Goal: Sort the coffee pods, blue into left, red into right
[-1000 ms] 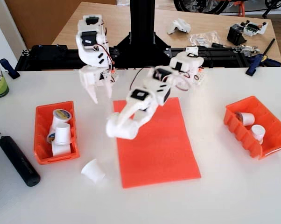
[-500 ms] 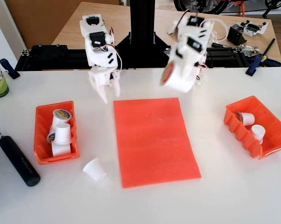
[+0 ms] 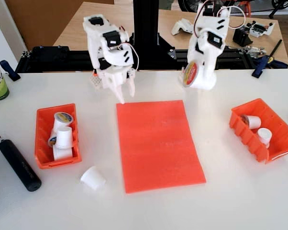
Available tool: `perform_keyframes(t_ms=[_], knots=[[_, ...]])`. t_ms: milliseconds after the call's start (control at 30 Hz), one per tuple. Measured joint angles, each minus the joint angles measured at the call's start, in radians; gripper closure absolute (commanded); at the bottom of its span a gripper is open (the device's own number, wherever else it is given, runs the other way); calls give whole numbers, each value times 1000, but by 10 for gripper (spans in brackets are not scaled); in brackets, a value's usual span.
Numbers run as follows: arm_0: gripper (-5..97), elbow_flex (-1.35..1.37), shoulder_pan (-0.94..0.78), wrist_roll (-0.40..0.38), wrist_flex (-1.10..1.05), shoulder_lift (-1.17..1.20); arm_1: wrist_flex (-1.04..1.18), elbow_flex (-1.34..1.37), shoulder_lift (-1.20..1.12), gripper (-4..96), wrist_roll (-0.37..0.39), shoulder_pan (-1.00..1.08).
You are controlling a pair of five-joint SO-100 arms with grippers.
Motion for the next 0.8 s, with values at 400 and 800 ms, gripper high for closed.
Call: perform_keyframes(t_ms=[400,800], knots=[[740,37,-172,156,0,23,126,-2,-167,857,1066,-221],[748,112,-199,172,-112,29,238,-2,-169,842,2131,-657]])
